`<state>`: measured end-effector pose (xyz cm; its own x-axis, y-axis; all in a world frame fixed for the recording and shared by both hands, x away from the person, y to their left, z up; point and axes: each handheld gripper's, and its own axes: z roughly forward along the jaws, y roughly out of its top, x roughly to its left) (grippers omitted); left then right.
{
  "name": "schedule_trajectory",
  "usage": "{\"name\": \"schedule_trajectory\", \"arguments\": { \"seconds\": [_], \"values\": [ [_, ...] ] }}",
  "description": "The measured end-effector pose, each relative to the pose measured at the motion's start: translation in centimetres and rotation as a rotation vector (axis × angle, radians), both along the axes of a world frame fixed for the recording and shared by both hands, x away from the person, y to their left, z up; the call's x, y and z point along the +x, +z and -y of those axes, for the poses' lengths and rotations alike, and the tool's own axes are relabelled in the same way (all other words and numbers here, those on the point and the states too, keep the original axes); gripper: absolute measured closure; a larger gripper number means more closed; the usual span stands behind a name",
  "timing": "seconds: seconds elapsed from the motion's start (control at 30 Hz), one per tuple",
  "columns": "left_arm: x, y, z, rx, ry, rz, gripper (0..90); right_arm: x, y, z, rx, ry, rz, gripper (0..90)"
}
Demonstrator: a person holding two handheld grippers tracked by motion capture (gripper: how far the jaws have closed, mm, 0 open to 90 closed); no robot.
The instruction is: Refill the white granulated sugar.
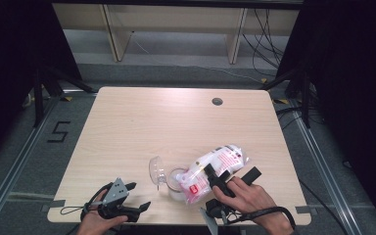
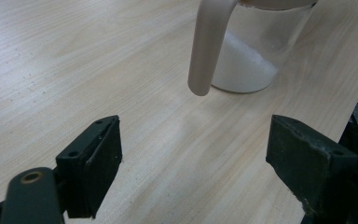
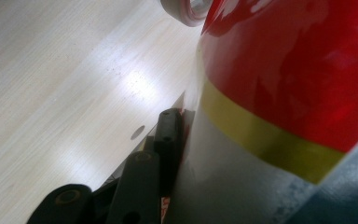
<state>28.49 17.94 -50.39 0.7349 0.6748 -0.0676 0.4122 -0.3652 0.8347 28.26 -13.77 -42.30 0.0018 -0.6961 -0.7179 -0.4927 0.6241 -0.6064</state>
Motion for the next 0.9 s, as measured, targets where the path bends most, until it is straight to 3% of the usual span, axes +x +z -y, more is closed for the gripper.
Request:
{"name": "schedule_trajectory", "arguments": {
  "seconds": [0.13,0.23,0.27,0.33,0.4,0.43,0.47,0.57,0.73,0.83,0.9],
  "values": [
    [0.05,0.14,-0.13,0.017,-0.005,0.001,17.9,0.07,-0.36,-0.19,0.007,-0.022,0.001,70.9],
    [-0.06,0.06,0.06,-0.020,0.001,-0.006,17.9,0.08,-0.32,-0.29,-0.012,-0.024,0.006,70.9],
    [0.01,0.10,-0.07,0.006,-0.005,0.001,17.9,0.07,-0.29,-0.27,-0.005,-0.033,0.007,70.9],
    [-0.04,0.06,0.05,-0.010,-0.006,0.003,17.9,0.08,-0.15,-0.27,-0.017,-0.033,0.008,70.9],
    [0.06,0.11,-0.01,-0.005,-0.016,0.013,17.9,0.09,-0.12,-0.21,-0.005,-0.050,0.008,71.0],
    [0.04,0.13,-0.14,0.017,-0.005,0.000,17.9,0.09,-0.09,-0.20,-0.007,-0.057,0.006,71.0],
    [-0.03,0.08,0.01,-0.011,-0.003,-0.003,17.9,0.12,-0.08,-0.19,-0.008,-0.056,0.005,71.0],
    [-0.04,0.05,0.09,-0.015,-0.004,0.003,17.9,0.16,-0.14,-0.10,-0.003,-0.059,0.000,71.0],
    [0.04,0.12,-0.13,0.015,-0.006,0.000,17.9,0.11,-0.02,-0.22,-0.015,-0.055,0.000,71.0],
    [0.03,0.10,0.02,-0.008,-0.013,0.010,17.9,0.17,0.07,-0.13,0.021,-0.049,-0.025,71.0],
    [0.10,0.16,-0.13,0.015,-0.019,0.014,17.9,0.18,0.11,-0.10,0.026,-0.047,-0.026,71.0]
  ]
}}
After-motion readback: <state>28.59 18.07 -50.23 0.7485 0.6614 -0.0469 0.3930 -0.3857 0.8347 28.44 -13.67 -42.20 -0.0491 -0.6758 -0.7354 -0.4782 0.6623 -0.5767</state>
